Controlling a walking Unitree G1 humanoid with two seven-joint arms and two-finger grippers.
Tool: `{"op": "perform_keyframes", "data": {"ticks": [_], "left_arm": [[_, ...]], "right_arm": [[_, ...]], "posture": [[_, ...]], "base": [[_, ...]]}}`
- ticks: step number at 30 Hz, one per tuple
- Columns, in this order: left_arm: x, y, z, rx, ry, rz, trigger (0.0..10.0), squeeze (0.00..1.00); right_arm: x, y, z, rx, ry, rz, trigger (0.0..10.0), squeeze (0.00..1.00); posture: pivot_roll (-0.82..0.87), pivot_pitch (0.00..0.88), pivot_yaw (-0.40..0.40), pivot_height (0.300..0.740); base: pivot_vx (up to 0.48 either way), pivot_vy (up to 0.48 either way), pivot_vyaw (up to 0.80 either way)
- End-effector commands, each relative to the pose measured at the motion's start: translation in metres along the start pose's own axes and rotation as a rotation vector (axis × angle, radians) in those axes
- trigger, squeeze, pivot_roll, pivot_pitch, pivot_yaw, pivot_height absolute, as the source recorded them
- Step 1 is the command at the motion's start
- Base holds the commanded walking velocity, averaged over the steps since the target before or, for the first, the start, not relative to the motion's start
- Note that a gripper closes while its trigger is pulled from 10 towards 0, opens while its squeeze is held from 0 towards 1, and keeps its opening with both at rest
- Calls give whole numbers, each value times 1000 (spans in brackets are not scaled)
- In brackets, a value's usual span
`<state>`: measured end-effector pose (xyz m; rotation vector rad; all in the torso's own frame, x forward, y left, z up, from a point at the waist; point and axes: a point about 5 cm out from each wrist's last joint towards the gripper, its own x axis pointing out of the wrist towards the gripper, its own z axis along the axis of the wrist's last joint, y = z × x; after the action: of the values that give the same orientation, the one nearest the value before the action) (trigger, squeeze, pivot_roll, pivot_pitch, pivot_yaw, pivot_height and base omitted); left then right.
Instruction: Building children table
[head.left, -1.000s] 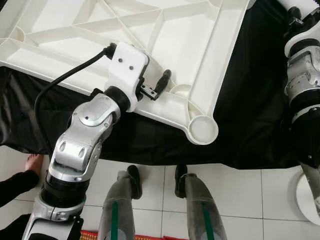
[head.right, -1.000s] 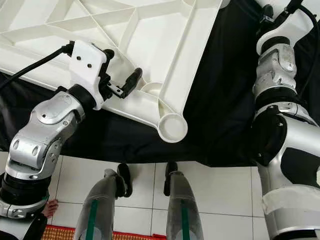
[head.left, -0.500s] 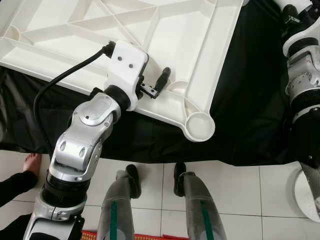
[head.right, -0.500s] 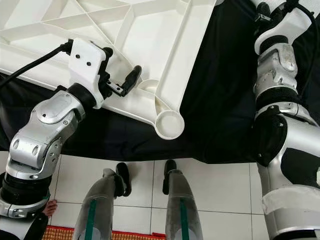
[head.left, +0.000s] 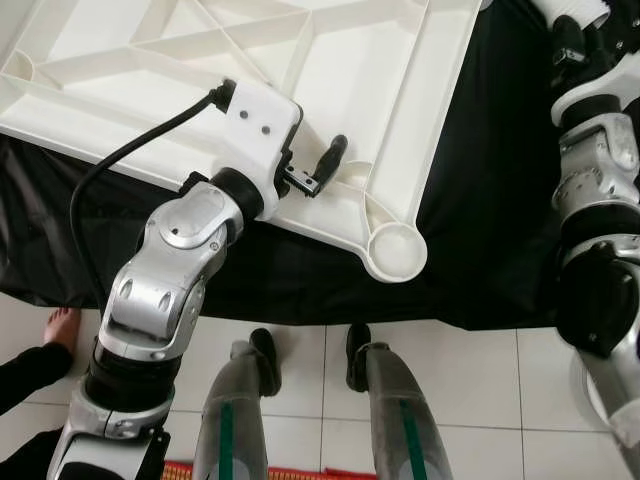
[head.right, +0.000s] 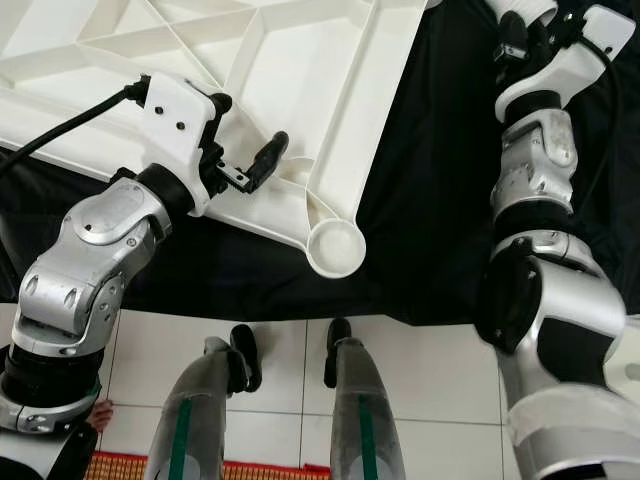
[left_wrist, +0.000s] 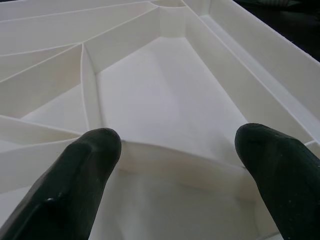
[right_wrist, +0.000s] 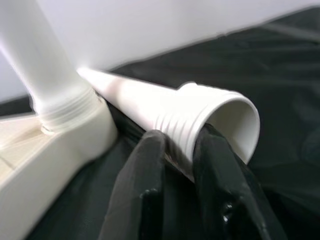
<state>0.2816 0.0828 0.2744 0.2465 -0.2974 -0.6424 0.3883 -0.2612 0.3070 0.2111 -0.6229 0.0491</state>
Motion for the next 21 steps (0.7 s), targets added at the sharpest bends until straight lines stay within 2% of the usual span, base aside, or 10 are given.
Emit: {"op": "perform_keyframes", "data": {"ticks": [1, 8, 9, 10, 11, 12, 17, 18, 20, 21], "left_arm": [[0, -3, -2, 12, 0, -25, 10000, 0], [3, -2, 0, 30, -13, -24, 10000, 0], [4, -1, 2, 34, -18, -20, 10000, 0], [4, -1, 2, 34, -18, -20, 10000, 0], [4, -1, 2, 34, -20, -18, 10000, 0], [4, -1, 3, 35, -23, -17, 10000, 0], [4, 0, 3, 37, -26, -12, 10000, 0], [4, 0, 3, 37, -25, -10, 10000, 0], [4, 1, 2, 37, -26, -6, 10000, 0], [4, 1, 2, 36, -25, 0, 10000, 0]], "right_arm": [[-7, -4, 5, 11, -63, 6, 10000, 0], [-29, -2, 8, -24, -82, 66, 10000, 0], [-40, 1, 3, -35, -46, 104, 3569, 0], [-40, 1, 3, -35, -46, 104, 3569, 0], [-45, 2, 0, -36, -22, 120, 2549, 0], [-52, 4, -3, -28, 3, 144, 0, 0], [-65, 8, -8, -25, 41, 164, 0, 0], [-69, 10, -10, -37, 49, 170, 10000, 0], [-74, 13, -12, -26, 62, 177, 10000, 0], [-80, 16, -14, -27, 72, 190, 3725, 0]], "posture": [[75, 411, 33, 740], [72, 395, 26, 740], [70, 390, 22, 740], [70, 390, 22, 740], [71, 387, 19, 740], [70, 384, 15, 740], [70, 381, 11, 740], [70, 377, 8, 740], [70, 376, 6, 740], [70, 372, 3, 740]], "base": [[0, 0, 0], [0, 0, 0], [0, 0, 0], [0, 0, 0], [0, 0, 0], [0, 0, 0], [0, 0, 0], [0, 0, 0], [0, 0, 0], [0, 0, 0]]}}
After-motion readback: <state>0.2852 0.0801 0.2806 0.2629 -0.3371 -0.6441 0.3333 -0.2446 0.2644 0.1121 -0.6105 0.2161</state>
